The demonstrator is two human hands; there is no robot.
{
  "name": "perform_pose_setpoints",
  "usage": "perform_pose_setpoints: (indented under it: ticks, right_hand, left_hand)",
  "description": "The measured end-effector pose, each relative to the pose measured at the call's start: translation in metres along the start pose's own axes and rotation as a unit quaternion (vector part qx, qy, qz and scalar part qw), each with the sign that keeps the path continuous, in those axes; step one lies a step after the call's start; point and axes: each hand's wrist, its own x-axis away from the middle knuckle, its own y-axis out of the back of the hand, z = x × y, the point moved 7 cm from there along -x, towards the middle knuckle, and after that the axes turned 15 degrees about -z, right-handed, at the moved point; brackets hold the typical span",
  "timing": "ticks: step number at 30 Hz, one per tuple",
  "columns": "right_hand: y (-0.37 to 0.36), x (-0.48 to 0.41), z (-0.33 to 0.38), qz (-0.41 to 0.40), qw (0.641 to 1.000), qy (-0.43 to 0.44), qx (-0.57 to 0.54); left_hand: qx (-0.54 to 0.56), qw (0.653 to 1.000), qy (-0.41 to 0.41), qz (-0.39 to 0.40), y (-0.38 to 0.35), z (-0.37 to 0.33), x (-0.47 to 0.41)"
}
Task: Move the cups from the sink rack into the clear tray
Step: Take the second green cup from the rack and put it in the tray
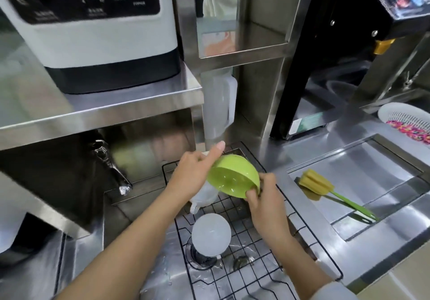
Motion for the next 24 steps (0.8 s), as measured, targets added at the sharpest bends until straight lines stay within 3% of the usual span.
perform_pose_setpoints:
  ticks: [5, 13, 20, 24]
  right_hand:
    - [-0.007, 0.022, 0.031, 0.013, 0.999, 0.032, -0.025]
    - [-0.045, 0.084, 0.104, 0.086, 0.986, 0.124, -0.071]
    - [-0.089, 0.155, 0.189, 0.205, 0.954, 0.167, -0.142]
    - [-0.117, 0.205, 0.234, 0.364, 0.894, 0.14, -0.221]
  left_hand:
    - [0.12, 0.989, 0.082, 0.041, 0.031, 0.015, 0.04]
    - [0.147, 0.976, 0.091, -0.133, 0.137, 0.055, 0.078]
    - [0.183, 0.949, 0.107, -0.233, 0.251, 0.09, 0.121]
    - [0.185, 0.932, 0.098, -0.295, 0.321, 0.108, 0.15]
